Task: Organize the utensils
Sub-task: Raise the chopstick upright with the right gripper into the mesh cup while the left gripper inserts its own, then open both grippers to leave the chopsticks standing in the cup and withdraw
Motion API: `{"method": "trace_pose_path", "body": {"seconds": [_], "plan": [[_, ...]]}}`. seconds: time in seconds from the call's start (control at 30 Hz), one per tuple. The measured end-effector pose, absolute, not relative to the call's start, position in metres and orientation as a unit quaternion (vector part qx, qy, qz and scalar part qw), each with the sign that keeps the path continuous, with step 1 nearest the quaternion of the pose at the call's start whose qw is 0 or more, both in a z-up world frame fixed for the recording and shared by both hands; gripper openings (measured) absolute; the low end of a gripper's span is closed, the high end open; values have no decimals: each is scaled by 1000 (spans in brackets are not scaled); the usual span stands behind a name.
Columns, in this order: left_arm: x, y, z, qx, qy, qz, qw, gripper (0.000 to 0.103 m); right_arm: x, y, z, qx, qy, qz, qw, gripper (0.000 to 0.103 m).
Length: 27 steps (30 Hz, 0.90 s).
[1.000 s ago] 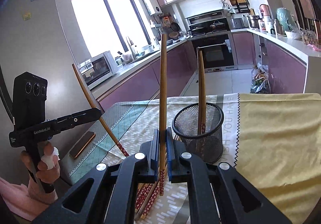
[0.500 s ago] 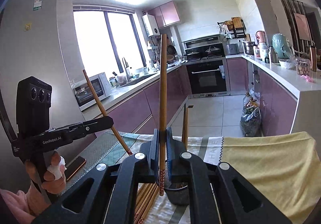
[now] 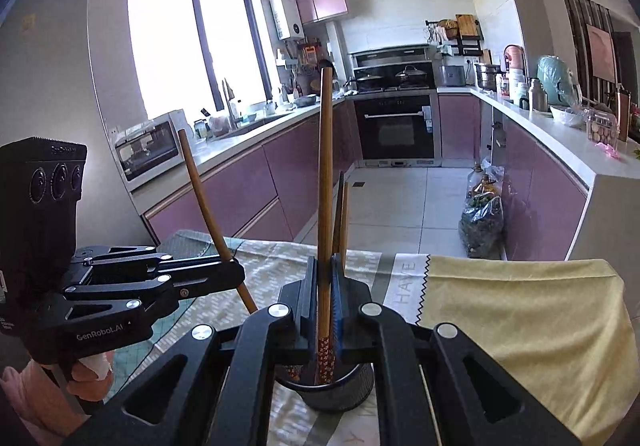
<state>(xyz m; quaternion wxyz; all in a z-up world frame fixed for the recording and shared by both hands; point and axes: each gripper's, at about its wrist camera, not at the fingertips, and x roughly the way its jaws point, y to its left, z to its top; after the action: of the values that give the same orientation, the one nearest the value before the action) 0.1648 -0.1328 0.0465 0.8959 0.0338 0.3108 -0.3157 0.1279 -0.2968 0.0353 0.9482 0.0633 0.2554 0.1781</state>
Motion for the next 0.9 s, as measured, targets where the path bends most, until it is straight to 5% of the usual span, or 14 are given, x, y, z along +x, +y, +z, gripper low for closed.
{"method": "trace_pose_path", "body": {"seconds": [0.6, 0.9], "plan": [[210, -147, 5, 45, 378, -304, 873, 8, 162, -290, -1, 66, 345, 166, 921, 6], [210, -139, 0, 28, 372, -283, 883, 18, 157, -292, -1, 74, 331, 155, 928, 20]]}}
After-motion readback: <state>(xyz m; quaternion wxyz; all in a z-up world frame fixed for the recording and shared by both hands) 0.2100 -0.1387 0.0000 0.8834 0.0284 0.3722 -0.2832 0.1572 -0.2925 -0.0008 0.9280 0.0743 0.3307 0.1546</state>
